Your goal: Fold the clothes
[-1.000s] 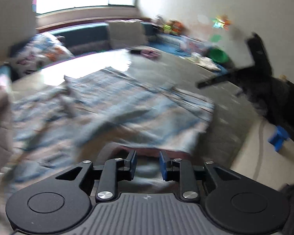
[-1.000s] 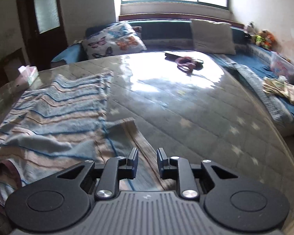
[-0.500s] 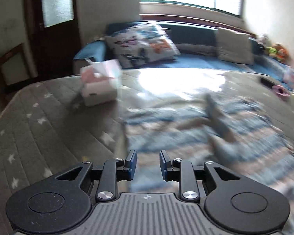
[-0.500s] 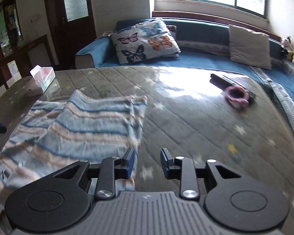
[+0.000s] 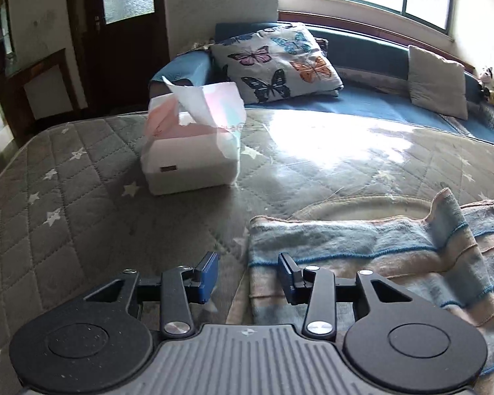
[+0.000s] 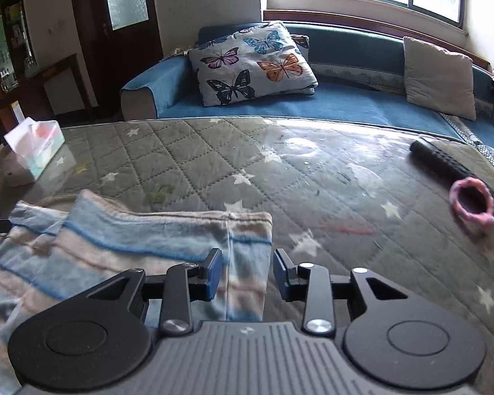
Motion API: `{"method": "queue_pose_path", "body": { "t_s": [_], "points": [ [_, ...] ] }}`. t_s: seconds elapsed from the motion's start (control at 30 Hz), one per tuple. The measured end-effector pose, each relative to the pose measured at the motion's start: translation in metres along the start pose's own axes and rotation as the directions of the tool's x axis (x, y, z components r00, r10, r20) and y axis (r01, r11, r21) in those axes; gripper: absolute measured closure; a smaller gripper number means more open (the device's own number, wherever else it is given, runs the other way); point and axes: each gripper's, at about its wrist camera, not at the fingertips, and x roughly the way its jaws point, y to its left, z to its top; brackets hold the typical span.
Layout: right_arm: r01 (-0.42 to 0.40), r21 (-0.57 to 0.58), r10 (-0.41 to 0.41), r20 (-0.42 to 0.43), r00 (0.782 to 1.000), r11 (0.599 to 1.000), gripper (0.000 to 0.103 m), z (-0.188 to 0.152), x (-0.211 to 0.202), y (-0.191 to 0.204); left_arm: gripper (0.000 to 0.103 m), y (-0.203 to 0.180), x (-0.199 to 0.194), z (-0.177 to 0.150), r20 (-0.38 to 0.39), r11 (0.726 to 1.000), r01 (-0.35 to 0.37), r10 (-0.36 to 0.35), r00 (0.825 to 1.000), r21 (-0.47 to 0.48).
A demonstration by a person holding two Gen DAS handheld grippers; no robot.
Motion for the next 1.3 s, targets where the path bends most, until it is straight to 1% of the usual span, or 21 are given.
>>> {"method": "queue_pose_path", "body": {
  "t_s": [0.03, 0.1, 0.13, 0.17, 0.2, 0.23, 0.27, 0.33, 0.37, 0.47, 0.57, 0.63, 0.73, 0.8, 0.93, 1.0, 1.03, 1.07, 1.13, 1.23, 1.3],
  "points": [
    [0.002, -0.003, -0.002, -0.002, 1.000, 1.000, 0.069, 0.001, 0.006, 0.000, 0.061, -0.001, 0.001, 0.000, 0.003, 1.000, 0.006, -0.006, 1.000, 0.005],
    [-0.002, 0.000, 0.002, -0.004, 1.000, 1.000, 0.069, 0.001, 0.013, 0.000, 0.065, -0.002, 0.002, 0.001, 0.013, 1.000, 0.022, -0.022, 1.000, 0.019],
    [-0.006, 0.001, 0.006, -0.004, 1.000, 1.000, 0.068, 0.001, 0.015, 0.000, 0.071, -0.003, 0.003, 0.002, 0.018, 0.999, 0.030, -0.030, 0.999, 0.025],
    [-0.007, -0.001, 0.007, -0.001, 1.000, 1.000, 0.068, 0.001, 0.016, 0.000, 0.082, -0.004, 0.003, 0.002, 0.023, 0.999, 0.038, -0.039, 0.999, 0.032],
    [-0.009, -0.002, 0.009, 0.003, 1.000, 1.000, 0.068, 0.001, 0.017, 0.001, 0.089, -0.005, 0.003, 0.002, 0.028, 0.998, 0.046, -0.047, 0.999, 0.039],
    [-0.010, -0.004, 0.010, 0.006, 1.000, 1.000, 0.071, 0.001, 0.017, 0.001, 0.095, -0.006, 0.004, 0.003, 0.032, 0.998, 0.053, -0.054, 0.998, 0.046],
    [-0.012, -0.006, 0.012, 0.009, 1.000, 1.000, 0.080, 0.000, 0.018, 0.001, 0.099, -0.008, 0.004, 0.002, 0.035, 0.997, 0.059, -0.061, 0.998, 0.051],
    [-0.017, -0.014, 0.018, 0.012, 1.000, 1.000, 0.093, 0.002, 0.018, 0.004, 0.100, -0.010, 0.002, 0.001, 0.048, 0.997, 0.050, -0.053, 0.997, 0.059],
    [-0.017, -0.020, 0.017, 0.016, 1.000, 1.000, 0.096, 0.003, 0.018, 0.006, 0.101, -0.009, 0.001, 0.000, 0.062, 0.998, 0.031, -0.035, 0.997, 0.062],
    [0.024, -0.044, -0.022, 0.059, 0.998, 0.999, 0.098, 0.005, 0.010, 0.011, 0.101, -0.002, -0.008, 0.003, 0.116, 0.998, -0.037, 0.030, 0.993, 0.054],
    [0.064, -0.023, -0.061, 0.114, 0.992, 0.998, 0.098, 0.010, 0.004, 0.007, 0.101, 0.009, -0.012, 0.007, 0.147, 0.996, -0.078, 0.071, 0.987, 0.040],
    [0.075, -0.012, -0.073, 0.120, 0.990, 0.997, 0.098, 0.012, 0.006, 0.004, 0.101, 0.014, -0.007, 0.009, 0.138, 0.996, -0.087, 0.082, 0.987, 0.034],
    [0.081, -0.004, -0.081, 0.082, 0.993, 0.997, 0.097, 0.012, 0.022, -0.001, 0.101, 0.017, 0.006, 0.006, 0.101, 0.994, -0.105, 0.101, 0.990, 0.035],
    [0.085, -0.010, -0.084, 0.078, 0.993, 0.996, 0.094, 0.010, 0.028, -0.001, 0.097, 0.019, 0.011, 0.003, 0.088, 0.993, -0.114, 0.110, 0.990, 0.039],
    [0.091, -0.011, -0.090, 0.074, 0.993, 0.996, 0.080, 0.008, 0.025, -0.002, 0.092, 0.023, 0.008, 0.002, 0.076, 0.992, -0.126, 0.123, 0.989, 0.030],
    [0.084, -0.028, -0.082, 0.063, 0.995, 0.996, 0.077, 0.007, 0.017, 0.001, 0.084, 0.023, -0.001, -0.001, 0.079, 0.991, -0.130, 0.127, 0.989, 0.032],
    [0.079, -0.038, -0.076, 0.062, 0.995, 0.996, 0.073, 0.006, 0.012, 0.004, 0.073, 0.023, -0.006, -0.002, 0.080, 0.991, -0.132, 0.129, 0.988, 0.033],
    [0.071, -0.047, -0.068, 0.061, 0.996, 0.996, 0.068, 0.004, 0.006, 0.007, 0.066, 0.023, -0.010, -0.004, 0.081, 0.991, -0.131, 0.128, 0.988, 0.034],
    [0.052, -0.064, -0.048, 0.056, 0.997, 0.997, 0.066, -0.001, -0.004, 0.013, 0.063, 0.018, -0.021, -0.010, 0.083, 0.992, -0.117, 0.113, 0.990, 0.049],
    [0.012, -0.106, -0.009, 0.034, 0.999, 0.994, 0.060, -0.013, -0.025, 0.027, 0.054, 0.009, -0.040, -0.023, 0.076, 0.992, -0.097, 0.091, 0.993, 0.082],
    [-0.009, -0.127, 0.012, 0.020, 1.000, 0.992, 0.057, -0.021, -0.036, 0.035, 0.052, 0.003, -0.054, -0.034, 0.076, 0.991, -0.083, 0.075, 0.994, 0.108]
  ]
}}
